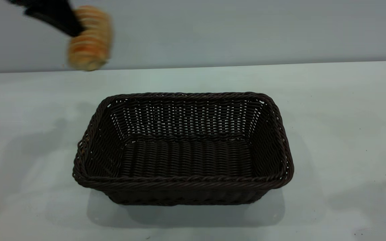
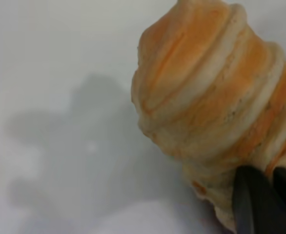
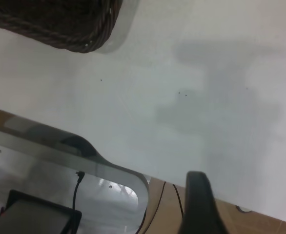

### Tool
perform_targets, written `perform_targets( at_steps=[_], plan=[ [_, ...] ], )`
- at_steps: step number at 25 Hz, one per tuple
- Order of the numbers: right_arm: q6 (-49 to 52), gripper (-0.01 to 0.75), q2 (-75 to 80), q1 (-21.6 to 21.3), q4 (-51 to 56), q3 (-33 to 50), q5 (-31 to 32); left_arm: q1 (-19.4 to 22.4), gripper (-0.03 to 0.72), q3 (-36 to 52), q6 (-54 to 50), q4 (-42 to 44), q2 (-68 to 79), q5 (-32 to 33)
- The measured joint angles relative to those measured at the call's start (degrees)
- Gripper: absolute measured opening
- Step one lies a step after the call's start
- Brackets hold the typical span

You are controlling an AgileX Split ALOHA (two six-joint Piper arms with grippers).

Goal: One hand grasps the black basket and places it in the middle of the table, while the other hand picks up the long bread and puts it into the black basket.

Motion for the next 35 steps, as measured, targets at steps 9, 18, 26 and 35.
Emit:
perform_targets(
  at_steps=[9,18,26,35],
  plan=[
    [0.0,0.529,0.0,0.0,0.0,0.0,-0.1,-5.4,0.042,0.0,-0.9,-2.4,3.3,16.4],
    [0.0,0.529,0.0,0.0,-0.4,0.0,-0.8,-5.4,0.273,0.0,-6.2,-2.7,6.9,16.3],
    [0.0,0.529,0.0,0.0,-0.5,0.0,-0.9,-5.4,0.416,-3.0,-11.0,-0.6,4.8,16.2],
    [0.0,0.529,0.0,0.0,-0.6,0.0,-0.5,-5.3,0.419,-14.5,-36.3,31.8,-7.2,16.4]
  ],
)
